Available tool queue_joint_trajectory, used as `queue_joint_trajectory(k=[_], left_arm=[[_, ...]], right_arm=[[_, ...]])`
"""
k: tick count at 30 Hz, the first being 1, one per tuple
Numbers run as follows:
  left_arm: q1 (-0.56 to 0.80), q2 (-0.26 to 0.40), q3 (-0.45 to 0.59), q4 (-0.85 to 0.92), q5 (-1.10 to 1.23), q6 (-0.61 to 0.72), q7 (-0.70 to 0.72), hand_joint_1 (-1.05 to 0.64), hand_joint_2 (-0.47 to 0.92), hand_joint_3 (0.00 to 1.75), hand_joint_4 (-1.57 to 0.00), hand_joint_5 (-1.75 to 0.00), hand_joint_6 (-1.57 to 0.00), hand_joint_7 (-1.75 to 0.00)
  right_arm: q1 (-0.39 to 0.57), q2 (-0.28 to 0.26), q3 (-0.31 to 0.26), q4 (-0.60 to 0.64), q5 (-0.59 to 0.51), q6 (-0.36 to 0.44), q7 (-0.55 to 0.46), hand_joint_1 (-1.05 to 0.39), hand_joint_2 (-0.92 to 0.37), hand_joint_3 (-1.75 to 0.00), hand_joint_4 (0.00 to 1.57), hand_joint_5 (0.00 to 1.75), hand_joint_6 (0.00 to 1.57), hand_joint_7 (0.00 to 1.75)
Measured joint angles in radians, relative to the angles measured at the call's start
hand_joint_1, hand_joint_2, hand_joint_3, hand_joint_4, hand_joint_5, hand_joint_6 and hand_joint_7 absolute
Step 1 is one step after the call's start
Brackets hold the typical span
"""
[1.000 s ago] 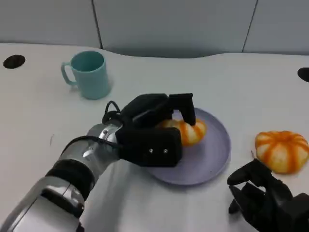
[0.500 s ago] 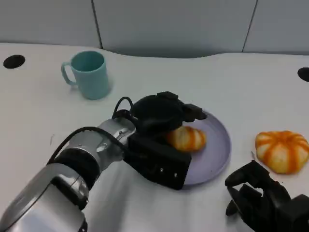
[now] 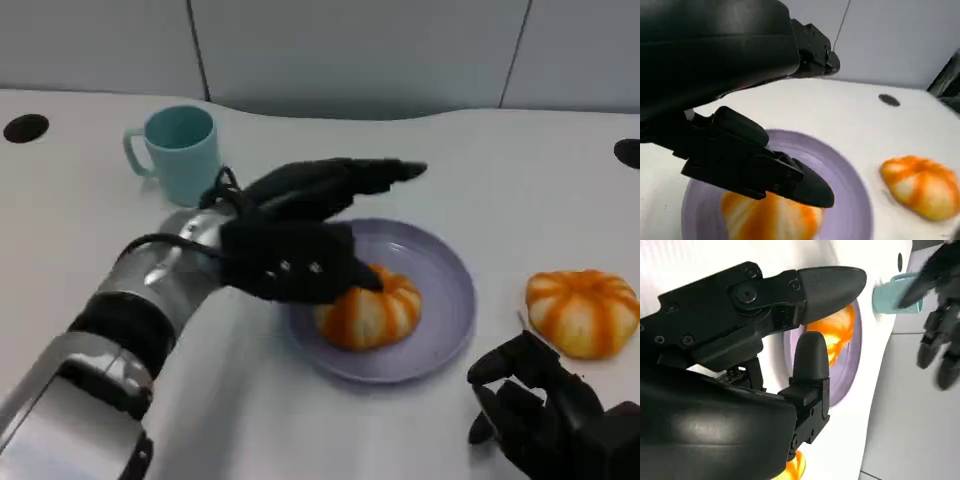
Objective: Grasp the bread from the table and place it into the plate.
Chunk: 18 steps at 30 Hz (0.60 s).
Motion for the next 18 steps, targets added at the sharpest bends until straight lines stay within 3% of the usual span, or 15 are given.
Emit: queue_joint_trajectory(k=[5, 8, 9, 13, 15, 16, 17, 18], left_arm=[[0.143, 0.027, 0.146, -0.151, -0.298, 0.097, -0.295, -0.81, 0.92, 0.06, -0.07, -0.04, -0.16, -0.03], [0.249, 0.042, 0.229, -0.282, -0.452, 0.204, -0.399, -0.78, 0.92, 0.13, -0.24, -0.14, -0.27, -0.08], [0.287, 0.044, 0.255, -0.32, -0.487, 0.218, -0.408, -0.73, 0.92, 0.16, -0.38, -0.23, -0.36, -0.12], [0.45, 0.024, 0.363, -0.447, -0.627, 0.277, -0.403, -0.6, 0.92, 0.2, -0.32, -1.04, -0.53, -0.21], [0.513, 0.009, 0.402, -0.484, -0.681, 0.329, -0.398, -0.59, 0.92, 0.2, -0.31, -1.15, -0.55, -0.23], [0.535, 0.004, 0.416, -0.497, -0.695, 0.35, -0.394, -0.57, 0.92, 0.21, -0.22, -1.49, -0.38, -0.78], [0.558, 0.001, 0.431, -0.512, -0.707, 0.36, -0.385, -0.56, 0.92, 0.21, -0.19, -1.62, -0.28, -1.04], [0.58, -0.004, 0.45, -0.527, -0.716, 0.361, -0.373, -0.56, 0.92, 0.21, -0.17, -1.68, -0.23, -1.18]], right_arm=[[0.0, -0.002, -0.003, -0.002, 0.0, 0.0, 0.002, -0.29, -0.92, -0.33, 0.58, 1.75, 0.34, 1.75], [0.001, -0.003, -0.006, -0.003, 0.001, 0.0, 0.005, -0.28, -0.92, -0.33, 0.6, 1.75, 0.35, 1.75], [0.001, -0.004, -0.006, -0.003, 0.0, 0.0, 0.005, -0.28, -0.92, -0.33, 0.6, 1.75, 0.35, 1.75], [0.005, -0.004, -0.008, -0.01, 0.002, 0.01, 0.006, -0.29, -0.92, -0.33, 0.6, 1.75, 0.35, 1.75], [0.007, -0.004, -0.01, -0.012, 0.003, 0.018, 0.007, -0.29, -0.92, -0.32, 0.6, 1.75, 0.35, 1.75], [0.007, -0.004, -0.011, -0.013, 0.003, 0.02, 0.008, -0.28, -0.92, -0.32, 0.6, 1.75, 0.35, 1.75], [0.006, -0.004, -0.01, -0.014, 0.003, 0.02, 0.009, -0.28, -0.92, -0.32, 0.6, 1.75, 0.35, 1.75], [0.006, -0.004, -0.011, -0.015, 0.003, 0.02, 0.012, -0.28, -0.92, -0.32, 0.59, 1.75, 0.35, 1.75]])
